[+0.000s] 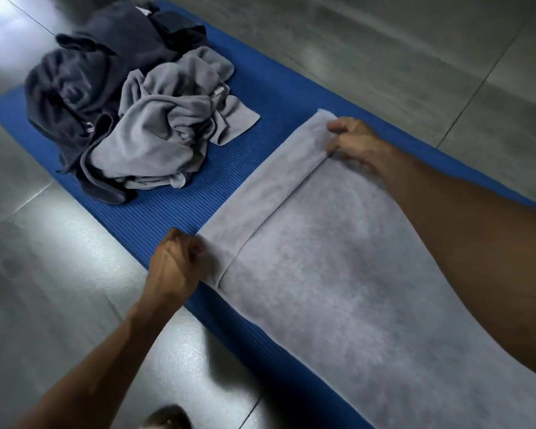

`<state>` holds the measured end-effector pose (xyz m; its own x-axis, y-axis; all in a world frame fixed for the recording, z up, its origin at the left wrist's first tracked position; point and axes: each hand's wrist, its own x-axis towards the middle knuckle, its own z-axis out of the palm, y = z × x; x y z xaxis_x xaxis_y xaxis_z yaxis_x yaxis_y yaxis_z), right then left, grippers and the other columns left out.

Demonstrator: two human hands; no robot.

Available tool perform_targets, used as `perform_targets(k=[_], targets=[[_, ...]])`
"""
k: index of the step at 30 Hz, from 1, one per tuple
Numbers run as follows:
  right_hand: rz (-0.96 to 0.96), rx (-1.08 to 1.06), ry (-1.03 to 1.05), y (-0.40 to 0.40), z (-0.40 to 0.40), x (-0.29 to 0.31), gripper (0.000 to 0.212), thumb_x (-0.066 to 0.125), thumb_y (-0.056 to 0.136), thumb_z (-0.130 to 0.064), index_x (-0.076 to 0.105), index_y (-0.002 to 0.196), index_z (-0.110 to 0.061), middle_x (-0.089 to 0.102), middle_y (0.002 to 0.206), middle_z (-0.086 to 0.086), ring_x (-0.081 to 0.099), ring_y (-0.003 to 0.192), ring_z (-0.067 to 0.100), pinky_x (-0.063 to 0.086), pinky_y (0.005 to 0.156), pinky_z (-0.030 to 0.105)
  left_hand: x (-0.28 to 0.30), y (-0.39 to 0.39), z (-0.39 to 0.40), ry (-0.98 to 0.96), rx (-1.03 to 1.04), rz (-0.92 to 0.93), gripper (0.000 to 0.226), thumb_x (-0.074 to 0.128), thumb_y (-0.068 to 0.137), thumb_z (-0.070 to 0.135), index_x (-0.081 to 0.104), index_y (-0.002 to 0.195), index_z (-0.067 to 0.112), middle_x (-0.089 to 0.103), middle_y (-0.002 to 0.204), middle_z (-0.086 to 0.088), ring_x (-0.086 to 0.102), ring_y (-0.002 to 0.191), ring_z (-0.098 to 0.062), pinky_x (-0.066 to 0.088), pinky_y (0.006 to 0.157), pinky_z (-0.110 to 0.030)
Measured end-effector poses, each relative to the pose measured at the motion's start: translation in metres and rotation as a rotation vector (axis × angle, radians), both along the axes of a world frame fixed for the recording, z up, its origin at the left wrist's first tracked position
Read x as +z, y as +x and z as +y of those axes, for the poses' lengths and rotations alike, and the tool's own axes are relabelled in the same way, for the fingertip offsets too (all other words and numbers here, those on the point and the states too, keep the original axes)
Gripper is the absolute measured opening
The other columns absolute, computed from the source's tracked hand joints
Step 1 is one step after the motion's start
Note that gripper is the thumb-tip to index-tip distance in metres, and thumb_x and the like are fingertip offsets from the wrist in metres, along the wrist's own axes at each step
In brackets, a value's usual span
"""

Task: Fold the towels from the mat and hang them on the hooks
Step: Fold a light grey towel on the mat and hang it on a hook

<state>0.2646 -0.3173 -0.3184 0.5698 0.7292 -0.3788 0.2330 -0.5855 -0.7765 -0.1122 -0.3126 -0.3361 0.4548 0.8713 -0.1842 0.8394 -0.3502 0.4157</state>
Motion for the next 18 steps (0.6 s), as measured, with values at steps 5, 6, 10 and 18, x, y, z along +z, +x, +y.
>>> perform_targets(k=[5, 6, 10, 18], targets=[[-0.222, -0.035, 0.118, -0.003, 0.003, -0.010, 0.053, 0.061, 0.082, 0.002, 0.056, 0.132, -0.013, 0.042, 0.142, 0.003, 0.049, 0.115, 0.012, 0.043, 0.090, 0.011, 0.002, 0.007, 0.000, 0.101, -0.089, 0.186, 0.030, 0.059, 0.087, 0.033, 0.062, 0.110, 0.013, 0.048, 0.120, -0.010, 0.047, 0.106, -0.031, 0.046, 0.083, -0.044], [-0.361, -0.039, 0.120, -0.011, -0.001, -0.011, 0.047, 0.060, 0.083, -0.001, 0.057, 0.128, -0.013, 0.045, 0.137, 0.005, 0.051, 0.114, 0.017, 0.042, 0.092, 0.016, 0.002, 0.008, -0.006, 0.107, -0.135, 0.176, 0.035, 0.061, 0.088, 0.036, 0.060, 0.116, 0.015, 0.046, 0.124, -0.011, 0.046, 0.108, -0.031, 0.046, 0.086, -0.045], [-0.554, 0.201, -0.046, -0.043, -0.029, -0.036, 0.045, 0.062, 0.088, -0.029, 0.052, 0.131, -0.025, 0.040, 0.145, 0.002, 0.042, 0.131, 0.027, 0.037, 0.108, 0.043, -0.011, 0.008, -0.037, 0.023, -0.381, 0.243, 0.061, 0.057, 0.089, 0.039, 0.035, 0.144, 0.024, 0.031, 0.146, -0.006, 0.034, 0.131, -0.028, 0.038, 0.107, -0.049], [-0.653, 0.426, -0.195, -0.082, -0.073, -0.039, 0.074, 0.056, 0.091, -0.043, 0.020, 0.154, -0.025, 0.011, 0.163, 0.005, 0.009, 0.149, 0.030, 0.013, 0.120, 0.043, -0.016, -0.001, -0.073, 0.019, -0.650, 0.246, 0.087, 0.054, 0.075, 0.016, 0.016, 0.152, 0.030, 0.019, 0.159, -0.002, 0.023, 0.145, -0.030, 0.027, 0.114, -0.053]])
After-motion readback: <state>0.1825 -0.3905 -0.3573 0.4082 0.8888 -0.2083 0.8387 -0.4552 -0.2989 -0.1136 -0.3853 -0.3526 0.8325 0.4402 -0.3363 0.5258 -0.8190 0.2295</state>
